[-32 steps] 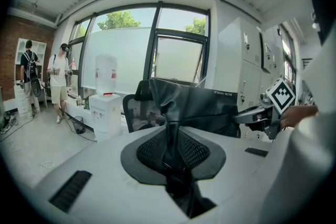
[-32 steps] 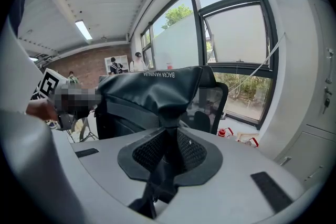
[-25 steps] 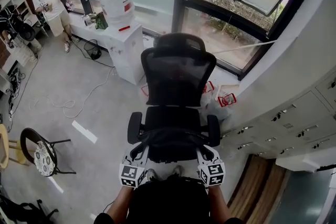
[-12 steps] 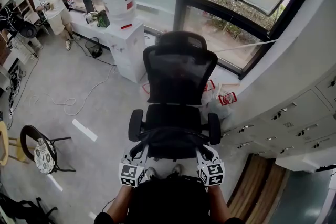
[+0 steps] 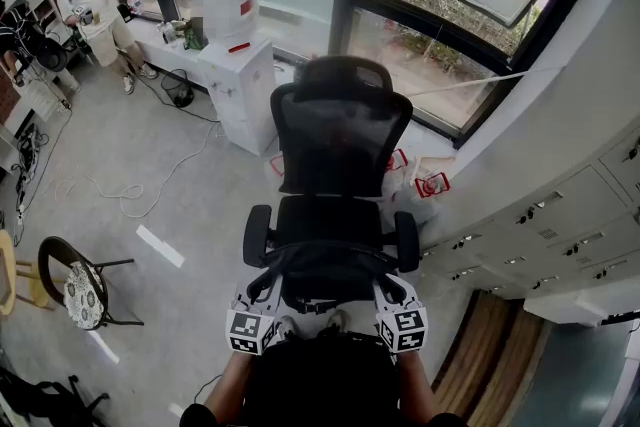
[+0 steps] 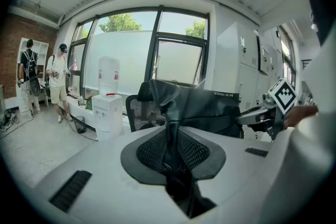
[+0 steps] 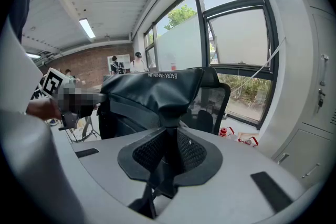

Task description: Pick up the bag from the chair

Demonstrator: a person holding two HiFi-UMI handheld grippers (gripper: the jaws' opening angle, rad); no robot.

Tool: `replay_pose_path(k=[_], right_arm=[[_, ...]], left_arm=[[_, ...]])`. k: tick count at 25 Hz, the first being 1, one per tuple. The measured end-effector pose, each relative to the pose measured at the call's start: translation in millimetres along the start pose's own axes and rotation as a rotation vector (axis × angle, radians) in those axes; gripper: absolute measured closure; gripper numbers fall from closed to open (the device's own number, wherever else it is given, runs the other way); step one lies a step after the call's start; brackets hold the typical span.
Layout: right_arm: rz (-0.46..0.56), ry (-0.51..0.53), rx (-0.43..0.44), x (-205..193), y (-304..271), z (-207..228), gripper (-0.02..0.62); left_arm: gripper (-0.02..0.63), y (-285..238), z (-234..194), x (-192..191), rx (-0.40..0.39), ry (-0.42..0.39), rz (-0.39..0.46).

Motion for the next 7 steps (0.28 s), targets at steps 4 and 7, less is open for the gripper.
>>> replay_pose_path(k=[4,7], right_arm=[[-0.001,0.003,0.002,-1.4,0.9,0.4,0.543],[-0.004,0.002,0.003,-3.3,2.5,0.8,0.543]], left_arm=[[0.548,1.0,2.0,-1.7,-0.002,0.001,-0.003],[0.548,1.6,5.0,-0.1,-0.007,0.001,0.002]])
Point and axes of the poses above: the fingertips, and each gripper's own axes: y backward along the fingers, z to its right, x out of its top, the point moved 5 cm from there along y, backward along the fingers, and after that the axes turned 1 degree about x, right-handed, at the moved point
